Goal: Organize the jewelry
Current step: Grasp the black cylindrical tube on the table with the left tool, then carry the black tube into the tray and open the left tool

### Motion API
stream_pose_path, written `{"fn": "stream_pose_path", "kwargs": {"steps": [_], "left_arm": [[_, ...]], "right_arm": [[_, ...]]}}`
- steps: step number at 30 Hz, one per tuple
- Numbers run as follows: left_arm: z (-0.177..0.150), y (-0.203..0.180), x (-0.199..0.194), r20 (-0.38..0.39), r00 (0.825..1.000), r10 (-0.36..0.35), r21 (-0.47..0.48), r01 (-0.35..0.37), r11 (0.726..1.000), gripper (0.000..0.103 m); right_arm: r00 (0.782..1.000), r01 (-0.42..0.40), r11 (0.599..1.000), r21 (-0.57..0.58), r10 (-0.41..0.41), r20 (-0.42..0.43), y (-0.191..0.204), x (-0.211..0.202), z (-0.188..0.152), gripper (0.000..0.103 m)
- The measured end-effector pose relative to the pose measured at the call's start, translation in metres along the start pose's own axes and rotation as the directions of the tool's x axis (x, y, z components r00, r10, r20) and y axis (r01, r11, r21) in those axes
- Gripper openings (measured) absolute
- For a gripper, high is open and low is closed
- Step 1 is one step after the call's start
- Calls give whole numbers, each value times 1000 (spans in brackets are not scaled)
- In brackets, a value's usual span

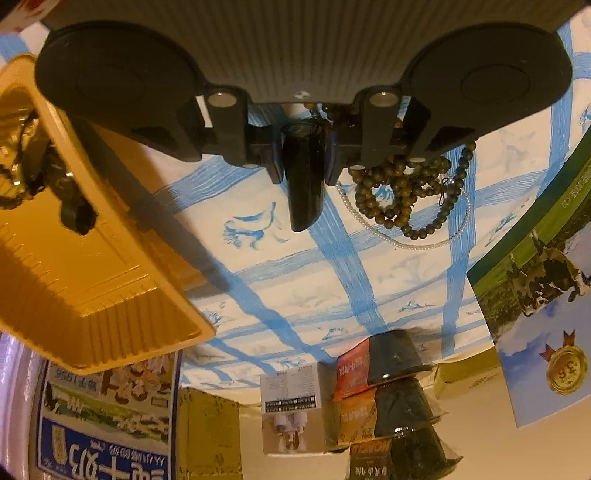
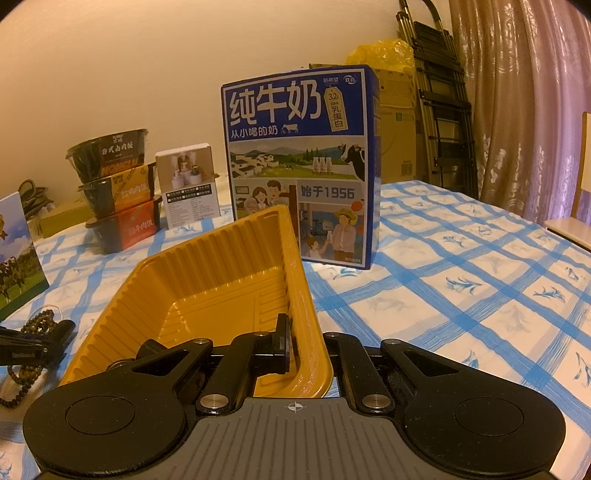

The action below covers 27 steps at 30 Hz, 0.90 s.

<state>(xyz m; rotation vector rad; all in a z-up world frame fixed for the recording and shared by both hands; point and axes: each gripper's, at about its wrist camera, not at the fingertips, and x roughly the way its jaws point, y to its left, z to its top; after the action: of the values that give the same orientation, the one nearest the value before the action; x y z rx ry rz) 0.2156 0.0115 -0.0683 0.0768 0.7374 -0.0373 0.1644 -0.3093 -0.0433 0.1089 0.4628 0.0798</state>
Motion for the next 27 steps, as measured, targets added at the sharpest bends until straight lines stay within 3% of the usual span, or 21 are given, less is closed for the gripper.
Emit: {"fn": "stream_pose_path", "kwargs": {"steps": [8, 14, 20, 27], "left_arm": [[19, -19, -42, 77, 990, -119, -21, 121, 992, 21], [35, -60, -59, 100, 961, -256, 10, 257, 966, 21], [39, -101, -51, 64, 940, -336, 46, 334, 942, 21], [40, -125, -24, 12, 932, -362, 48, 361, 931, 21]], "right_arm": [[1000, -5, 1000, 0, 5, 5, 2, -1, 0, 6], [1000, -16, 1000, -1, 16, 11, 5, -4, 2, 6], [1000, -24, 1000, 8, 24, 6, 3, -5, 3, 6], [1000, -29, 999, 14, 29, 7, 2, -6, 4, 6]]}}
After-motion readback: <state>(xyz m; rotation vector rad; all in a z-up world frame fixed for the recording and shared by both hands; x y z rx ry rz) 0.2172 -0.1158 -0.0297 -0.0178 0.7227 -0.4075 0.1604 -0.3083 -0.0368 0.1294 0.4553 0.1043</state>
